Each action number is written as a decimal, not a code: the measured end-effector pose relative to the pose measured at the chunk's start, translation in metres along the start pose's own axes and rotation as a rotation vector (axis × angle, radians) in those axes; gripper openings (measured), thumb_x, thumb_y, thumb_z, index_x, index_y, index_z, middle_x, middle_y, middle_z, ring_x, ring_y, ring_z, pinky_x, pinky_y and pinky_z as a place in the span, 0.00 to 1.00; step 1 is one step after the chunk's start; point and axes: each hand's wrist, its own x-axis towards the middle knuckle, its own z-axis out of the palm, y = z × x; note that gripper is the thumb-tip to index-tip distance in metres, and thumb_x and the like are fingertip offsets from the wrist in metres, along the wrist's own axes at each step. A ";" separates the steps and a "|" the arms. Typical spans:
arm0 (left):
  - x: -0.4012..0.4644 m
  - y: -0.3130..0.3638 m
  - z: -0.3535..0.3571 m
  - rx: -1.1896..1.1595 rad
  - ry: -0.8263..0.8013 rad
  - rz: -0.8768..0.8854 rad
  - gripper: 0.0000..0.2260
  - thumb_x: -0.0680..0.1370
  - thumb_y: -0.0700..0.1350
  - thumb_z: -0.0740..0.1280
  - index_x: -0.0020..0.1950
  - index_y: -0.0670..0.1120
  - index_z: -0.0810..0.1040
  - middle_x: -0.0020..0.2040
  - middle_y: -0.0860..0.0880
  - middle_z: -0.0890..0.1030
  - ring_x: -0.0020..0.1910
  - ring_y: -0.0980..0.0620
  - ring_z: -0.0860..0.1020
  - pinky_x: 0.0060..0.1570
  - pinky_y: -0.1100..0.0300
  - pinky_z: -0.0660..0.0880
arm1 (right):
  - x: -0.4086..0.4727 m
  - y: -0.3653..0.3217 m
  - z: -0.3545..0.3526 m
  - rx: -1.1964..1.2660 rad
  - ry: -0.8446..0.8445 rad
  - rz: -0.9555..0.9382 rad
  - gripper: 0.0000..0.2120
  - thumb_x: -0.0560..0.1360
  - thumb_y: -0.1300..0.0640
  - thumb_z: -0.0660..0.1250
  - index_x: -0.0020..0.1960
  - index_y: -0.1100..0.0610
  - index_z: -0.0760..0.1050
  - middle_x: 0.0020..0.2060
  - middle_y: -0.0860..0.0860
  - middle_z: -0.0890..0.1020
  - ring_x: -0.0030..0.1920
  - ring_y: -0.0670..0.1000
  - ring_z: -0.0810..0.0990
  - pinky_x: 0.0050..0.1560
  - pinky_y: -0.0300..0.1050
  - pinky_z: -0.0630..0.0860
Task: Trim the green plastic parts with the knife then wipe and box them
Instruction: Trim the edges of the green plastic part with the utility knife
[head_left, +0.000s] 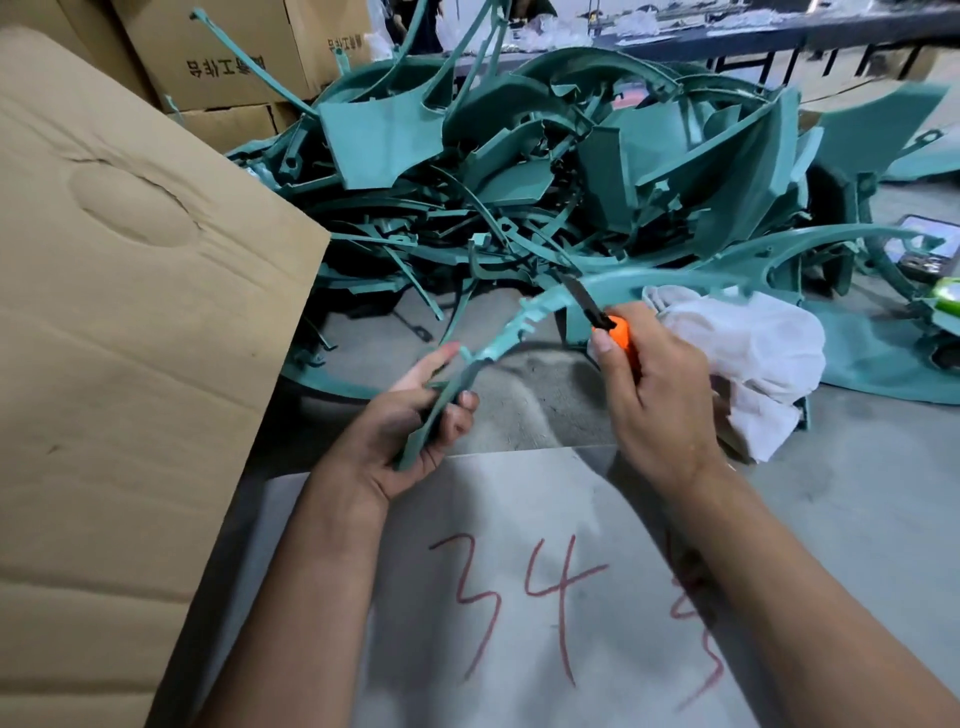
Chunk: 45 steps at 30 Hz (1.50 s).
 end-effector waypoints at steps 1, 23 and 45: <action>0.000 0.000 0.001 -0.029 -0.036 -0.067 0.12 0.85 0.38 0.52 0.61 0.44 0.74 0.38 0.44 0.73 0.24 0.58 0.71 0.20 0.71 0.71 | 0.000 0.001 0.000 -0.011 -0.008 0.010 0.10 0.86 0.50 0.59 0.54 0.55 0.73 0.37 0.47 0.75 0.37 0.50 0.71 0.38 0.44 0.63; -0.005 -0.006 -0.001 -0.305 -0.449 -0.333 0.36 0.66 0.25 0.76 0.73 0.39 0.71 0.46 0.38 0.71 0.23 0.49 0.76 0.17 0.66 0.72 | 0.002 0.004 0.005 0.000 -0.082 -0.051 0.09 0.85 0.54 0.64 0.55 0.60 0.76 0.38 0.50 0.75 0.38 0.51 0.72 0.39 0.51 0.70; -0.006 -0.005 -0.008 -0.343 -0.412 -0.346 0.35 0.69 0.28 0.75 0.75 0.38 0.69 0.46 0.38 0.71 0.23 0.53 0.69 0.16 0.66 0.69 | 0.005 0.008 -0.005 -0.047 0.183 0.003 0.07 0.85 0.55 0.62 0.51 0.58 0.73 0.37 0.48 0.74 0.38 0.52 0.70 0.40 0.47 0.62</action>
